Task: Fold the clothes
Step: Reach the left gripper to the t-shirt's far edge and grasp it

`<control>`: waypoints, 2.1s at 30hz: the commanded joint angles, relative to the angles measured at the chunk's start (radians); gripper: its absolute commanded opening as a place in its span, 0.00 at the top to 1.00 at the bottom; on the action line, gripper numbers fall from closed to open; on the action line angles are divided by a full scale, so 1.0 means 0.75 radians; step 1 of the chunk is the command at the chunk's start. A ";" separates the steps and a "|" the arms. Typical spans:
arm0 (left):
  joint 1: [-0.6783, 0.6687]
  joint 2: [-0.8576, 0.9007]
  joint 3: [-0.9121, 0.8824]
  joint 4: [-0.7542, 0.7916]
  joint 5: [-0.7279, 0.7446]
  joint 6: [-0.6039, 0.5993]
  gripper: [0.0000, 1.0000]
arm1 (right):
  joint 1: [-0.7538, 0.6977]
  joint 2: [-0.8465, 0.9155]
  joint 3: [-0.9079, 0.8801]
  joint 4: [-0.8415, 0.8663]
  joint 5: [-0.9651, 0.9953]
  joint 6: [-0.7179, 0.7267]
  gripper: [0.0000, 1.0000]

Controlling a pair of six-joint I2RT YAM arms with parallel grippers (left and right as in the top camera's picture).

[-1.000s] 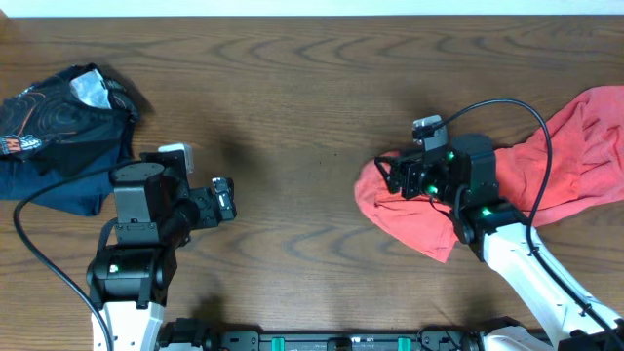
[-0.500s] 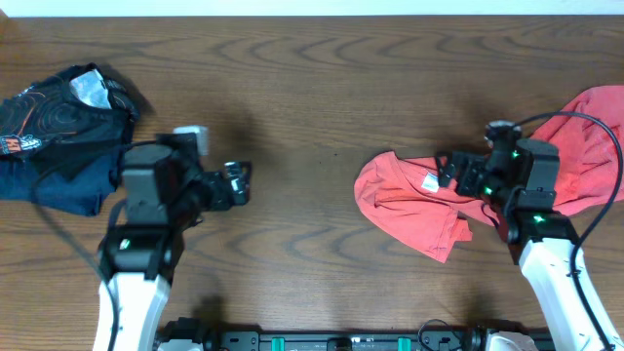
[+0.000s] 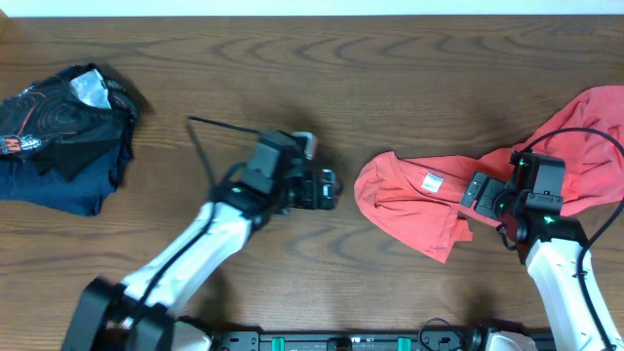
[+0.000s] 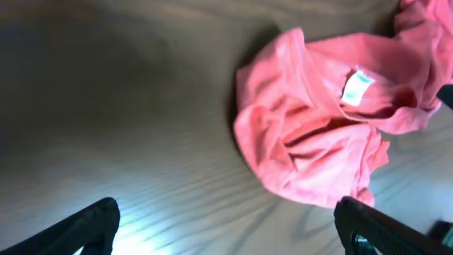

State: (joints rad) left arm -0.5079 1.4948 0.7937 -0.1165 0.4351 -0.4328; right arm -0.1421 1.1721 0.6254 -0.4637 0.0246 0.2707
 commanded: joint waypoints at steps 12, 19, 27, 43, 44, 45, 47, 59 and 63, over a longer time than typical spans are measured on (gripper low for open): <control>-0.253 0.397 0.020 0.368 -0.002 -0.139 0.10 | -0.009 -0.007 0.014 -0.005 0.026 0.017 0.01; -0.272 0.465 0.020 0.502 -0.126 -0.138 0.89 | -0.009 -0.007 0.014 -0.007 0.018 0.017 0.01; -0.233 0.445 0.041 0.667 -0.218 -0.076 0.94 | -0.009 -0.007 0.014 -0.006 0.001 0.017 0.01; 0.050 0.191 0.765 0.284 -0.888 0.956 0.94 | -0.009 -0.007 0.014 -0.006 0.001 0.017 0.01; 0.073 0.191 0.765 0.279 -0.888 0.956 0.91 | -0.009 -0.007 0.014 -0.006 0.001 0.017 0.01; 0.094 0.192 0.764 0.258 -0.888 0.956 0.83 | -0.009 -0.007 0.014 -0.006 0.001 0.017 0.01; 0.141 0.203 0.761 0.158 -0.887 0.953 0.42 | -0.009 -0.007 0.014 -0.007 0.001 0.017 0.01; 0.226 0.240 0.758 -0.442 -0.789 0.647 0.02 | -0.009 -0.007 0.014 -0.012 -0.009 0.017 0.01; 0.188 0.250 0.753 -0.466 -0.404 0.491 0.02 | -0.009 -0.007 0.014 -0.012 -0.009 0.017 0.01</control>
State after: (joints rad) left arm -0.3428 1.6791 1.3632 -0.4656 -0.0860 0.0578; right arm -0.1421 1.1721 0.6254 -0.4721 0.0223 0.2707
